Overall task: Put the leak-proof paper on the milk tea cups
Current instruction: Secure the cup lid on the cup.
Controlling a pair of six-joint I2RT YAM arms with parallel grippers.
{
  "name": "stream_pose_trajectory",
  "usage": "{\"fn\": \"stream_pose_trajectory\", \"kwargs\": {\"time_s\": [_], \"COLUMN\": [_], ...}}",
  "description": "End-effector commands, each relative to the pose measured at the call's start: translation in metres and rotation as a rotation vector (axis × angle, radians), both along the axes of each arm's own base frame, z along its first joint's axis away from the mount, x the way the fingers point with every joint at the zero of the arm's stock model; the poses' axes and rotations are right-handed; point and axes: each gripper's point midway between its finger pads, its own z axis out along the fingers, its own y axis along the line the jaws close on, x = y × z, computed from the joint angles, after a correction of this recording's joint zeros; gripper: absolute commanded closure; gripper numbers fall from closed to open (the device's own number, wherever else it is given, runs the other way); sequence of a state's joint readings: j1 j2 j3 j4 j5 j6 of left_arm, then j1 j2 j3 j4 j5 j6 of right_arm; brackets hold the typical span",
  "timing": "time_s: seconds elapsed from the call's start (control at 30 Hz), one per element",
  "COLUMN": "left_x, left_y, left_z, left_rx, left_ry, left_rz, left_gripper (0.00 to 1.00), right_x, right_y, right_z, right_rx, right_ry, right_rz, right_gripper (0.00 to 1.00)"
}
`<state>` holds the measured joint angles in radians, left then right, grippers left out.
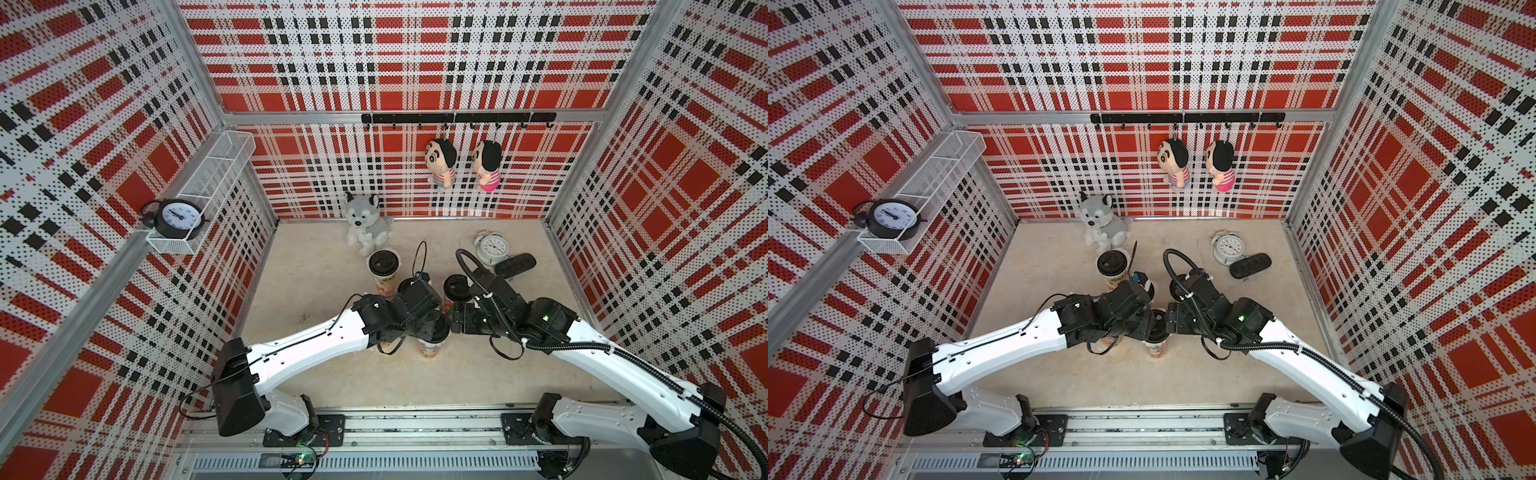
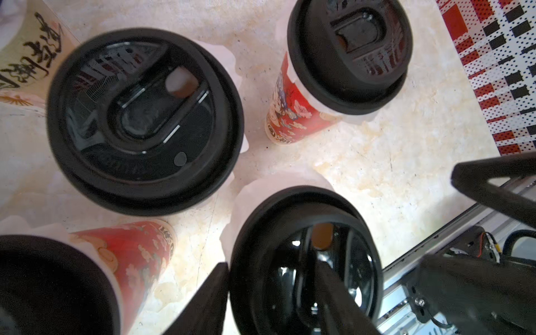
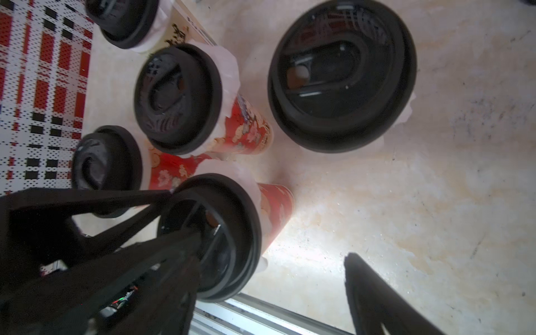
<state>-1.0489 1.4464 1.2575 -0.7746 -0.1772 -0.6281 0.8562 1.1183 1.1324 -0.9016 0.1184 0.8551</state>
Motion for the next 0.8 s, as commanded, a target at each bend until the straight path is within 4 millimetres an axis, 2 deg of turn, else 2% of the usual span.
{"fn": "stream_pose_trajectory", "kwargs": {"time_s": [0.0,0.33,0.57,0.77], "left_x": [-0.021,-0.019,-0.017,-0.009], "left_y": [0.028,0.027,0.022,0.007], "left_z": [-0.048,-0.046,-0.034,-0.003], "left_rx": [0.174,0.168,0.139,0.065], "left_ry": [0.124,0.121,0.107,0.063], "left_rz": [-0.018,-0.02,-0.026,-0.033], "left_gripper": [0.49,0.49,0.49,0.49], "right_x": [-0.001,0.006,0.001,-0.005], "right_y": [0.007,0.027,0.015,0.004], "right_z": [0.001,-0.039,-0.062,-0.068], "right_rx": [0.002,-0.035,-0.106,-0.151], "right_ry": [0.0,0.079,0.13,0.15], "right_rz": [0.033,0.06,0.04,0.033], "right_gripper": [0.18,0.18,0.18,0.19]}}
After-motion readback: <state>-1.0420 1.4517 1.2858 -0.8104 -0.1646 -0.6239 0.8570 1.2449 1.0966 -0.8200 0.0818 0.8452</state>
